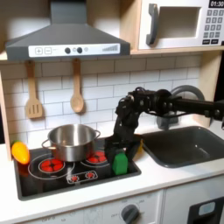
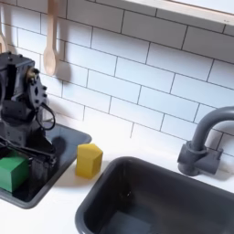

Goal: Reach green block

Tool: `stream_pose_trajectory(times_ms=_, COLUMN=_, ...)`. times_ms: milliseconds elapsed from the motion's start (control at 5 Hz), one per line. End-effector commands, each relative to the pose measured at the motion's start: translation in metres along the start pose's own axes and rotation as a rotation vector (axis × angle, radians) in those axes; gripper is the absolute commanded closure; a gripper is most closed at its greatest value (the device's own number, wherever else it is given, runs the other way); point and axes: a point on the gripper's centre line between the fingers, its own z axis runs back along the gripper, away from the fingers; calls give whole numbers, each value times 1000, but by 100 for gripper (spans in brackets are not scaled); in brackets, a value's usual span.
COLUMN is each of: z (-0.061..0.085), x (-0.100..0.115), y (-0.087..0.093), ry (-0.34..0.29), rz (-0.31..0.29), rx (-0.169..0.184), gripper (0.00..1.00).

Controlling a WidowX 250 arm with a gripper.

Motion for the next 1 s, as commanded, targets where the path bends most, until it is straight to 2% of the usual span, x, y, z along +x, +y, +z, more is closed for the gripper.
stream_pose_trajectory(times_ms=0, z=-8, x=-3, y=4, ry=31, rz=-1, rx=10, gripper=0)
stream_pose_trajectory(times_ms=600, z=-18, x=-4, y=0, ry=59, rz=-25, rx=1, gripper=0)
stream_pose_trajectory(times_ms=800, z=-17, x=-1, y=0, ry=64, rz=-19, rx=-2, gripper=0)
